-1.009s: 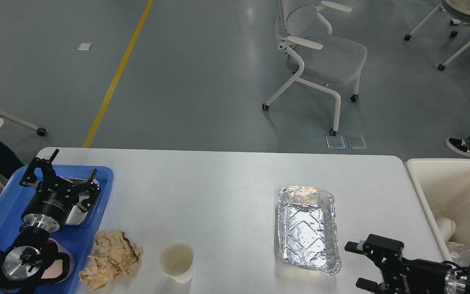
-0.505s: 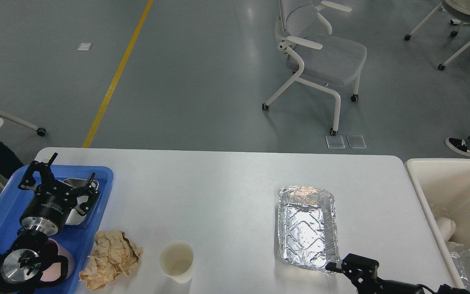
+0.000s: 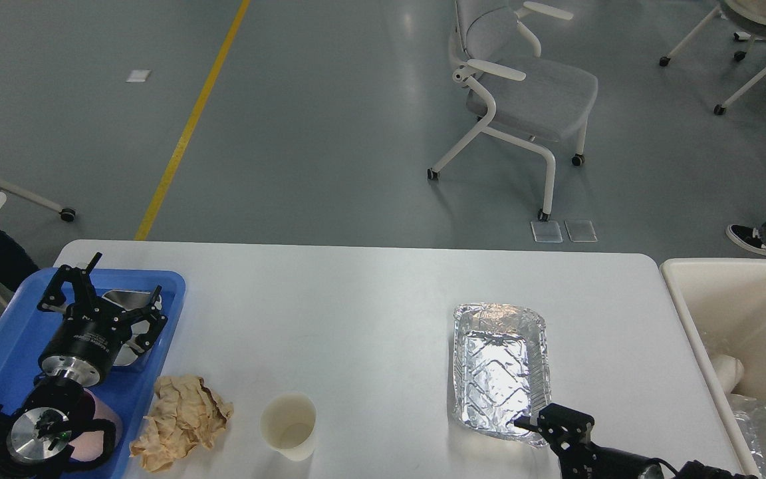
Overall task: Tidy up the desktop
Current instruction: 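Grasp the foil tray edge with the right gripper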
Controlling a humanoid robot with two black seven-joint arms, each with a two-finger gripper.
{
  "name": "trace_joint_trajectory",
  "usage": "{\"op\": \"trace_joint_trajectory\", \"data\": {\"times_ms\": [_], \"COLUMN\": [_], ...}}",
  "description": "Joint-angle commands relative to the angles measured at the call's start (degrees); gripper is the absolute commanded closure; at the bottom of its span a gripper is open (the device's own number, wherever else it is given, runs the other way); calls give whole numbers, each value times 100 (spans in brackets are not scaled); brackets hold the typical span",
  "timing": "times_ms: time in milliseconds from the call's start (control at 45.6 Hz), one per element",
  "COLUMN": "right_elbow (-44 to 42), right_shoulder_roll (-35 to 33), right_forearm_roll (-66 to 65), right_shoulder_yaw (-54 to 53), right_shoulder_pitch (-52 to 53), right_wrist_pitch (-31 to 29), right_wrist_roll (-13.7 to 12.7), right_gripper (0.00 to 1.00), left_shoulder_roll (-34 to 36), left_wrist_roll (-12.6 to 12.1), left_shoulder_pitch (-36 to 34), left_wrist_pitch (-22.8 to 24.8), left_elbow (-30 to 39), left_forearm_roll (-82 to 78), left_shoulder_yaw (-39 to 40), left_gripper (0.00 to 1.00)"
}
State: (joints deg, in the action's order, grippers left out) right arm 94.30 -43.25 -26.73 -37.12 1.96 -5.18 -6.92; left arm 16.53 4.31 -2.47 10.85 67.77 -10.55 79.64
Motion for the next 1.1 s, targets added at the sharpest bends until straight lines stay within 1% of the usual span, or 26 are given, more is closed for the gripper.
{"op": "trace_joint_trajectory", "data": {"times_ms": [0,132,263,373,571,746,944,1075], "right_elbow": [-104,-192,-456,-596,-729,-895,-931,-948], "right_shoulder_roll": [255,501,704,870,994,1126,1152,1240], "right_forearm_roll": [-17,-8,-8,-8,-8,1,1,1], "right_shoulder_yaw": [-15,-50,-94,-76,-85,-85,-76,-76], "right_shoulder_pitch": [6,15,103,191,200,261,279,287], "right_wrist_pitch": [44,228,413,466,588,931,958,958], "right_wrist_roll": [-11,-11,-11,-11,-11,-11,-20,-81], "right_gripper": [0,0,0,0,0,0,0,1], "left_shoulder_roll": [0,0,0,0,0,0,0,0], "left_wrist_roll": [0,0,0,0,0,0,0,0], "left_shoulder_pitch": [1,27,45,45,71,71,71,80], "left_wrist_pitch": [-4,-4,-4,-4,-4,-4,-4,-4], "left_elbow": [0,0,0,0,0,0,0,0], "left_forearm_roll": [0,0,0,0,0,0,0,0], "left_shoulder_yaw": [-1,-10,-10,-10,-10,-10,-10,-10], "left_gripper": [3,3,3,3,3,3,3,3]}}
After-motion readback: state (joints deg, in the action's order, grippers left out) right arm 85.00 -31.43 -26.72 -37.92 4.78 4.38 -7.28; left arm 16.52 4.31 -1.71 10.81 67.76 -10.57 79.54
